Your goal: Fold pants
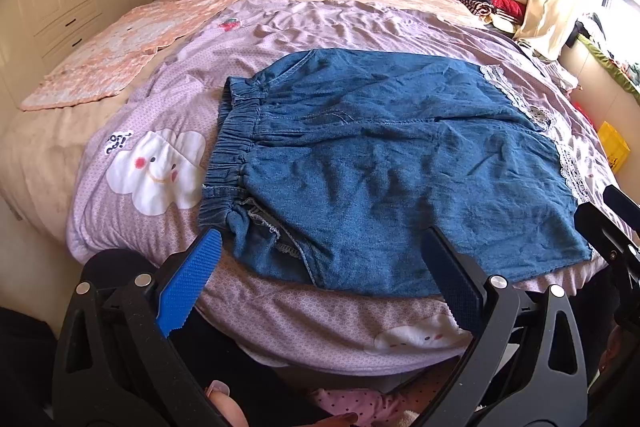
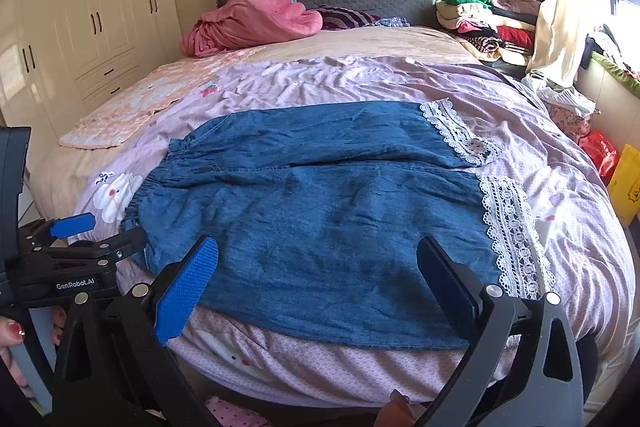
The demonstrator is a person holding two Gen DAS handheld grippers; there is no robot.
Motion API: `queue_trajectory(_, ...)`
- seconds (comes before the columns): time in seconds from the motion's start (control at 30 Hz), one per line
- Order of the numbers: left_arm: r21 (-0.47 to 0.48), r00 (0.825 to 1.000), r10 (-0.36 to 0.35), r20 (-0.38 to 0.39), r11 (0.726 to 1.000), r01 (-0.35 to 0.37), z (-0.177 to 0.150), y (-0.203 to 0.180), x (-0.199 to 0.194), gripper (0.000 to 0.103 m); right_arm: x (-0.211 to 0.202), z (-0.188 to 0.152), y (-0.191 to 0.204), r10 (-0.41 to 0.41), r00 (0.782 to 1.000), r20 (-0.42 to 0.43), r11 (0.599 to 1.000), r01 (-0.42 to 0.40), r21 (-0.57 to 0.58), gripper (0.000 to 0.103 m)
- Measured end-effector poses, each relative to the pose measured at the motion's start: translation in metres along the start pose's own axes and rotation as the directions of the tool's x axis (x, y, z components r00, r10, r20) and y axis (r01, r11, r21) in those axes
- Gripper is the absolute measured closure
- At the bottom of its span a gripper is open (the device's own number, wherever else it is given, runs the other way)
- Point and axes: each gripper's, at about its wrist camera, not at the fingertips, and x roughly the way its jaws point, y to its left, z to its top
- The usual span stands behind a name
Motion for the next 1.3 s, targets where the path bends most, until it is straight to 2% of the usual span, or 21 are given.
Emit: queue_trajectory(1.3,-0.004,1.000,-0.013,0.012,1.000,0.013,0.004,0.000,0.001,0.009,0.010,-0.001,0.001,-0.005,1.000,-0.019,1.000,0.005,-0.004,0.004)
